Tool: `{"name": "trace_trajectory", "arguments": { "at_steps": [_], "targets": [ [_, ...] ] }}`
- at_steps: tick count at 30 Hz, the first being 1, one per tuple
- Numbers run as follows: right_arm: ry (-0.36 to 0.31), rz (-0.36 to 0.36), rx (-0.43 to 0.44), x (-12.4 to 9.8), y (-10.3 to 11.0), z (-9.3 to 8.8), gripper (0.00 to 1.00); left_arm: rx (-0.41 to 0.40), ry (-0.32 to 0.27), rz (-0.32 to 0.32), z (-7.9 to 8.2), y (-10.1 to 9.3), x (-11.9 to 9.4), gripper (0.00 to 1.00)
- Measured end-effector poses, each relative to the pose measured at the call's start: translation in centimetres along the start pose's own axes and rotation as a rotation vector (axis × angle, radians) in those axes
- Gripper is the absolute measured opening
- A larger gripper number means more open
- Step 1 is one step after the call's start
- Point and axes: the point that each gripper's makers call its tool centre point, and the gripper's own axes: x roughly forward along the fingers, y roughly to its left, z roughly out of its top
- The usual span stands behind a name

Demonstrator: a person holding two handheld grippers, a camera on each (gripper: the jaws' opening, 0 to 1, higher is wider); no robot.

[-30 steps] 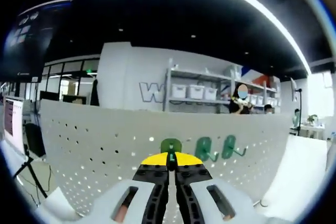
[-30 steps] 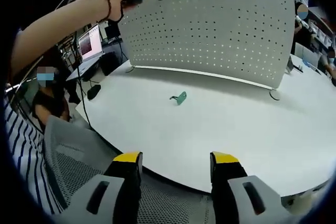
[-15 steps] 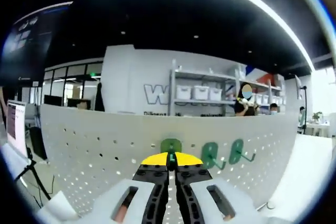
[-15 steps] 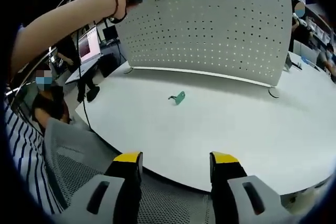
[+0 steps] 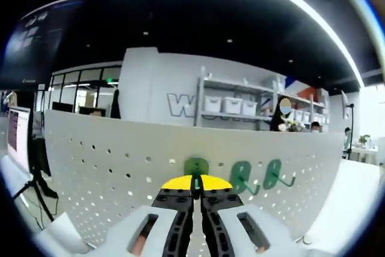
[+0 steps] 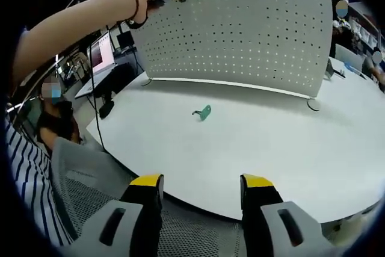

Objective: Insert the hook assembly into the mounting plate slot until the hook locks in place.

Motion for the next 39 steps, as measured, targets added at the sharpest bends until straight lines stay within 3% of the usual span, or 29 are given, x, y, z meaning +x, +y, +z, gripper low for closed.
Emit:
{"name": "trace_trajectory", "arguments": {
  "at_steps": [14, 19, 20, 21, 22, 23, 26, 34, 39],
  "targets": [
    [-0.012, -0.004, 0.010, -0.1, 0.0, 0.2, 0.48, -0.074, 0.081, 0.005, 0.1, 0.2, 0.1, 0.02],
    [-0.020, -0.013, 0.016, -0.1, -0.3, 0.3, 0.48, -0.081, 0.060, 0.014, 0.0, 0.2, -0.2, 0.01],
    [-0.020, -0.014, 0.017, -0.2, -0.3, 0.3, 0.48, -0.112, 0.017, 0.019, 0.9, 0.2, -0.3, 0.01],
    [-0.023, -0.014, 0.020, -0.2, -0.3, 0.3, 0.48, -0.108, -0.007, 0.027, 1.5, 0.5, -0.5, 0.01],
    [-0.024, -0.015, 0.020, -0.2, -0.3, 0.3, 0.48, -0.098, 0.005, 0.026, 1.5, 0.5, -0.5, 0.01],
    [-0.024, -0.015, 0.021, -0.2, -0.3, 0.3, 0.48, -0.027, 0.043, 0.015, 1.0, 0.5, -0.3, 0.01],
    [-0.024, -0.011, 0.016, -0.1, -0.2, 0.3, 0.48, -0.111, 0.068, 0.017, 0.2, 0.7, -0.2, 0.01],
    [-0.030, -0.010, 0.017, -0.2, -0.2, 0.3, 0.48, -0.057, 0.089, 0.010, 0.1, 0.5, -0.2, 0.01],
    [-0.032, -0.006, 0.016, -0.1, -0.1, 0.4, 0.48, -0.021, 0.071, 0.003, 0.6, -0.1, -0.3, 0.01]
  ]
}}
